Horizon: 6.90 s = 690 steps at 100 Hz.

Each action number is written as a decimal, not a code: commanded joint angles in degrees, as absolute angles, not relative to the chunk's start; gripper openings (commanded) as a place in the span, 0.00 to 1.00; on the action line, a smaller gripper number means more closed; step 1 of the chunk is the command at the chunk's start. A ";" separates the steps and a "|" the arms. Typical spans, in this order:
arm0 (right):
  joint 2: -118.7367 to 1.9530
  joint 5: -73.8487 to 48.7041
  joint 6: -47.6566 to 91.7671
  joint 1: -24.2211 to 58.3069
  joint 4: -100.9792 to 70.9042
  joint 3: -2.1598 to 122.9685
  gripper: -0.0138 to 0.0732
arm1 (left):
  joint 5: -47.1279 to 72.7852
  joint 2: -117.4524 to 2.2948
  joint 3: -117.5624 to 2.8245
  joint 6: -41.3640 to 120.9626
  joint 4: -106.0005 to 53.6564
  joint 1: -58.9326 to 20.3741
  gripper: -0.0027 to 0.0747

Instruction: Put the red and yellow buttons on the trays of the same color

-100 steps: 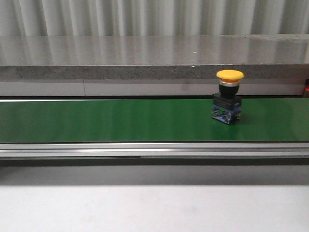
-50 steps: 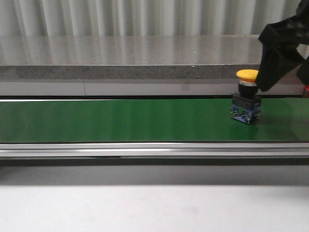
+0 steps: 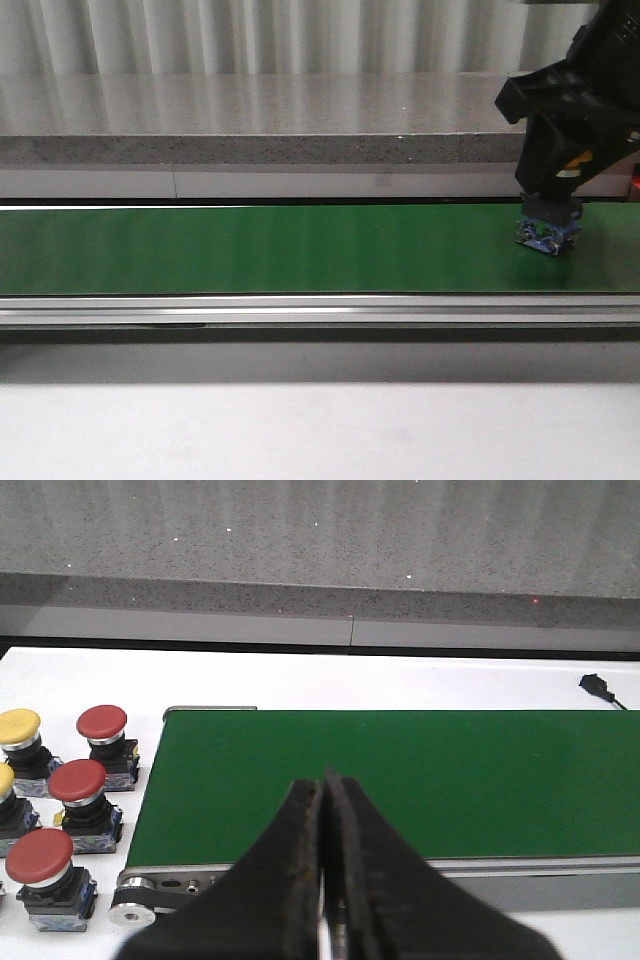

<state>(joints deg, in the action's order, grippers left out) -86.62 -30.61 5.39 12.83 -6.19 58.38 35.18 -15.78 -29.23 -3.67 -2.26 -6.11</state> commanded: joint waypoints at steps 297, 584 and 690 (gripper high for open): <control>-62.41 -24.69 3.71 -10.08 -5.77 53.58 0.89 | 30.89 -16.30 -30.55 -3.55 -2.34 -6.54 0.01; -39.51 -26.89 6.40 -3.42 -5.77 40.62 0.08 | 36.28 -39.36 -39.03 -35.61 22.10 0.90 0.76; -39.51 -26.89 6.40 -3.42 -5.77 40.62 0.08 | 21.78 -79.80 -43.96 -35.27 11.29 19.90 0.76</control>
